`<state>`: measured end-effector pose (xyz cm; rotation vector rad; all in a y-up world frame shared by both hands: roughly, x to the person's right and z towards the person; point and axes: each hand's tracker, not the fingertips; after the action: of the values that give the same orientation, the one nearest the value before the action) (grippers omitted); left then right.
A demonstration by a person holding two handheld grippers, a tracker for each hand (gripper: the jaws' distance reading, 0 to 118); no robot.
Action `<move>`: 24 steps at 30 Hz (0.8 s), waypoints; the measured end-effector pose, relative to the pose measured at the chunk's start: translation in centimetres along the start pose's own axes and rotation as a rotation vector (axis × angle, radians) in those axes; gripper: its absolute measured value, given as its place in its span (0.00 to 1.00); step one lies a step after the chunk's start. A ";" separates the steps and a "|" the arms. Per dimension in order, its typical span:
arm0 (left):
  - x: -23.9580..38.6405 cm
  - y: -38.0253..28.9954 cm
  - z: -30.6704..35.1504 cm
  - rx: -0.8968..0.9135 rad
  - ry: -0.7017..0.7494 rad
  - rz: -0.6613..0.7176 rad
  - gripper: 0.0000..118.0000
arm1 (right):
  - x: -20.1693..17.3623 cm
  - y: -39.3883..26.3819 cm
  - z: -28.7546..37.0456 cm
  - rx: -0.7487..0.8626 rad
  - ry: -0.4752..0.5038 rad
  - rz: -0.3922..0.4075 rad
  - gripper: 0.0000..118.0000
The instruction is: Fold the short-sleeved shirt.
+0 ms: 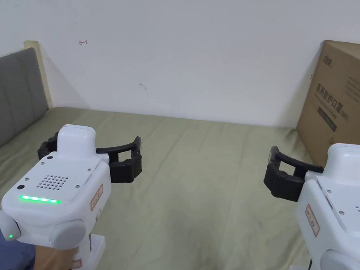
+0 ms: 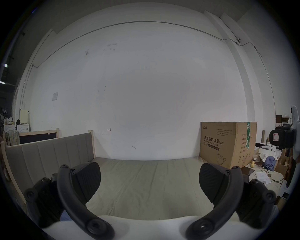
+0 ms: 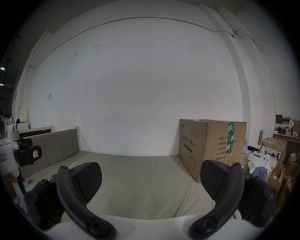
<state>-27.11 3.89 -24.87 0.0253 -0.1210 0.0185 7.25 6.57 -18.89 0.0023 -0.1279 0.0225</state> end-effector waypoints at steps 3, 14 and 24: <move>-0.1 -0.1 0.0 -0.004 -0.001 -0.004 1.00 | -0.1 0.0 0.0 0.001 -0.002 0.003 1.00; -0.1 -0.2 0.0 -0.008 -0.015 0.002 1.00 | -0.2 -0.3 0.1 -0.002 -0.003 0.010 1.00; -0.1 -0.3 -0.1 -0.011 -0.015 0.004 1.00 | 0.0 -0.2 0.1 -0.002 -0.005 0.005 1.00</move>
<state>-27.19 3.62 -24.99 0.0144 -0.1364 0.0219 7.27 6.38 -18.77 0.0006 -0.1333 0.0271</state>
